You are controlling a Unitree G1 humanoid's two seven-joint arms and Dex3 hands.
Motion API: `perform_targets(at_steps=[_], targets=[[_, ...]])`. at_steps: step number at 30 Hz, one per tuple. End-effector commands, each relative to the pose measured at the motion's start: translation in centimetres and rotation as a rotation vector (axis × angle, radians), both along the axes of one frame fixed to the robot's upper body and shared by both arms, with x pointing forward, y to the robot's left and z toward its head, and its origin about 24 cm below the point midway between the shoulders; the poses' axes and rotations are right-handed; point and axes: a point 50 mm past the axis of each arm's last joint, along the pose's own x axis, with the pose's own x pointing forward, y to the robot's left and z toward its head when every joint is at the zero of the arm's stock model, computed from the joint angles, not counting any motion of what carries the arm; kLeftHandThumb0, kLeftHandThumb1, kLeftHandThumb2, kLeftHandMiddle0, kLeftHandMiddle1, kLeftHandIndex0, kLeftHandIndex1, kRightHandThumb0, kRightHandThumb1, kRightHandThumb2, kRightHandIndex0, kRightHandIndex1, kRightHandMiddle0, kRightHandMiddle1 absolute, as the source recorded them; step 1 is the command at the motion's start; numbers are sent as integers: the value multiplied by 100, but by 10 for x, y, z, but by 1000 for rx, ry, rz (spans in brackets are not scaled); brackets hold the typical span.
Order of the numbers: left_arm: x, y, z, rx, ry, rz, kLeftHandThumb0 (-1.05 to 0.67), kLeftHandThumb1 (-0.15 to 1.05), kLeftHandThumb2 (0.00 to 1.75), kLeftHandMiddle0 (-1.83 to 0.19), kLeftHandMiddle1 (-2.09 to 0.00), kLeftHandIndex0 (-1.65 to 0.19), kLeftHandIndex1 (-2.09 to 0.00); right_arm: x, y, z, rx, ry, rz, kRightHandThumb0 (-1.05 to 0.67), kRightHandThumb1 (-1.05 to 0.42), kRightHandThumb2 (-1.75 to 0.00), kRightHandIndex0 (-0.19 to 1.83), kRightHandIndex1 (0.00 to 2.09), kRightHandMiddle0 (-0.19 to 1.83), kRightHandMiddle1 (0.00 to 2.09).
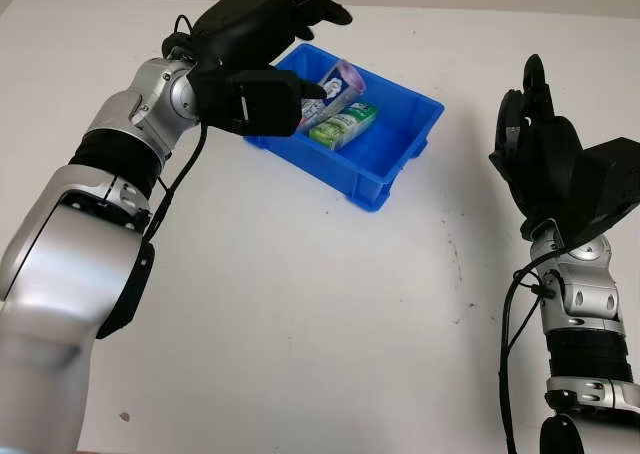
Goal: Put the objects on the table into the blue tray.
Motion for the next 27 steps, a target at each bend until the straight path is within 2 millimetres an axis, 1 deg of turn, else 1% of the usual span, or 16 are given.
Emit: perform_targets(at_steps=[1, 7, 8, 12, 13, 14, 15, 16, 18, 19, 20, 21, 23, 24, 27], targets=[[-1, 4, 6, -29, -7, -8, -50, 105, 9, -14, -3, -5, -10, 0, 0, 0, -6, -1, 2, -69, -105, -72, -19, 0, -19, 0], [-2, 10, 7, -108, 17, -12, -33, 105, 9, -19, -6, -10, -12, 2, 1, 1, 4, -8, 6, -69, -105, -71, -19, 0, -19, 0], [-2, 11, 7, -117, 14, -12, -32, 105, 10, -19, -6, -10, -12, 2, 1, 1, 7, -9, 6, -69, -105, -71, -19, 0, -19, 0], [-4, 20, 5, -248, 36, -31, -30, 105, 9, -14, -4, -11, -11, 3, 1, 2, 17, -14, 7, -69, -105, -71, -19, 0, -19, 0], [-4, 25, 4, -296, 34, -24, -33, 105, 9, -12, -3, -10, -11, 3, 1, 3, 18, -16, 9, -69, -105, -71, -19, 0, -19, 0], [-4, 30, 2, -341, 31, -6, -47, 105, 16, -10, -3, -8, -9, 3, 1, 3, 20, -17, 10, -69, -105, -71, -19, 0, -19, 0], [-4, 33, 0, -368, 28, 8, -55, 105, 21, -9, -3, -6, -8, 3, 1, 3, 21, -17, 11, -69, -105, -72, -19, 0, -19, 0], [-4, 36, -2, -399, 27, 19, -59, 105, 24, -8, -3, -5, -8, 3, 2, 3, 24, -19, 16, -68, -105, -72, -19, 0, -19, 0], [-5, 43, -9, -455, 20, 35, -67, 105, 38, -5, -3, -2, -6, 3, 2, 4, 23, -28, 20, -68, -105, -73, -19, 0, -19, 0], [-5, 49, -15, -527, 43, 46, -69, 105, 44, -7, -5, -1, -5, 4, 2, 5, 25, -34, 24, -68, -105, -73, -19, 0, -19, 0], [-5, 54, -21, -612, 74, 58, -72, 105, 50, -3, -3, 0, -5, 4, 2, 6, 25, -39, 27, -68, -105, -73, -19, 0, -19, 0], [-5, 57, -24, -669, 98, 64, -73, 105, 53, -1, -3, 1, -5, 4, 2, 7, 25, -42, 29, -69, -105, -73, -19, 0, -19, 0], [-5, 64, -33, -780, 152, 58, -73, 105, 56, 1, -3, 2, -4, 5, 2, 8, 30, -46, 32, -69, -105, -73, -19, 0, -19, 0], [-5, 69, -41, -850, 188, 57, -72, 105, 58, 2, -3, 4, -3, 5, 2, 8, 37, -46, 34, -69, -105, -73, -19, 0, -19, 0], [-7, 81, -62, -985, 273, 66, -72, 105, 57, 5, -3, 7, -3, 5, 2, 8, 48, -48, 39, -69, -105, -74, -19, 0, -19, 0]])
